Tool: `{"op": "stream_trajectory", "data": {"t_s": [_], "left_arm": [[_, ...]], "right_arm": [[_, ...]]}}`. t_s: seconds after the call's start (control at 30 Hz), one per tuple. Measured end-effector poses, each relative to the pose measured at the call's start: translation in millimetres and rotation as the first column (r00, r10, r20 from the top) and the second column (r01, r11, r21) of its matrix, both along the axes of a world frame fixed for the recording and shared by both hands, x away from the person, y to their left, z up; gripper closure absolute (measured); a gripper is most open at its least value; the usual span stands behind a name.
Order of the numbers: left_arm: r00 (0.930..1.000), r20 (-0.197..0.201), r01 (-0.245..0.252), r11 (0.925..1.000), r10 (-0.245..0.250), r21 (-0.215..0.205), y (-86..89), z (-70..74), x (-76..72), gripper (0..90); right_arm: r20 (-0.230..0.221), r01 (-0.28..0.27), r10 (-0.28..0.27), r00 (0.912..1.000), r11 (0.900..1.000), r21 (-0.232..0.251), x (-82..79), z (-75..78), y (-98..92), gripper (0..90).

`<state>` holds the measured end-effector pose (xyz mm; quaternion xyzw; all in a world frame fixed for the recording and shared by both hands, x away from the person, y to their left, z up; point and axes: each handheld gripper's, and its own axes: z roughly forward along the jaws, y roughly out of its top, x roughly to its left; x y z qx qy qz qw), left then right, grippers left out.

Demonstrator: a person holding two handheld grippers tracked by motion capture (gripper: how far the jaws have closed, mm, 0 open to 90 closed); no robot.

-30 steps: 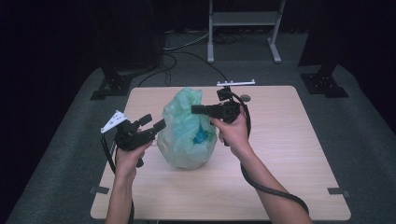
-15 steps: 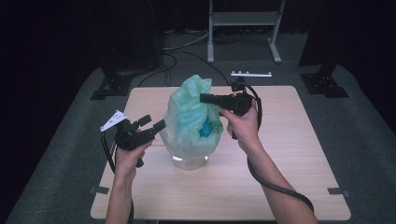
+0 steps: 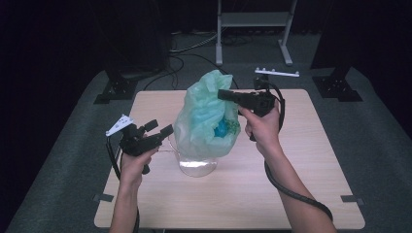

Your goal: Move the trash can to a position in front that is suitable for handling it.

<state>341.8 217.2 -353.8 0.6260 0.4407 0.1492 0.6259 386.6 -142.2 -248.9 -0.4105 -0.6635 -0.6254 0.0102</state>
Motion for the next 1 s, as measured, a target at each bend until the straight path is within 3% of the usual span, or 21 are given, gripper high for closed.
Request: {"op": "stream_trajectory", "data": {"t_s": [1.0], "left_arm": [[0.9999, 0.001, 0.015, 0.9996, -0.015, 0.023, -2.5, -1.7, 0.5, 17.0]], "right_arm": [[0.043, 0.106, -0.107, 0.9934, 0.994, 0.013, -9.5, 27.9, -47.4, 90.0]]}}
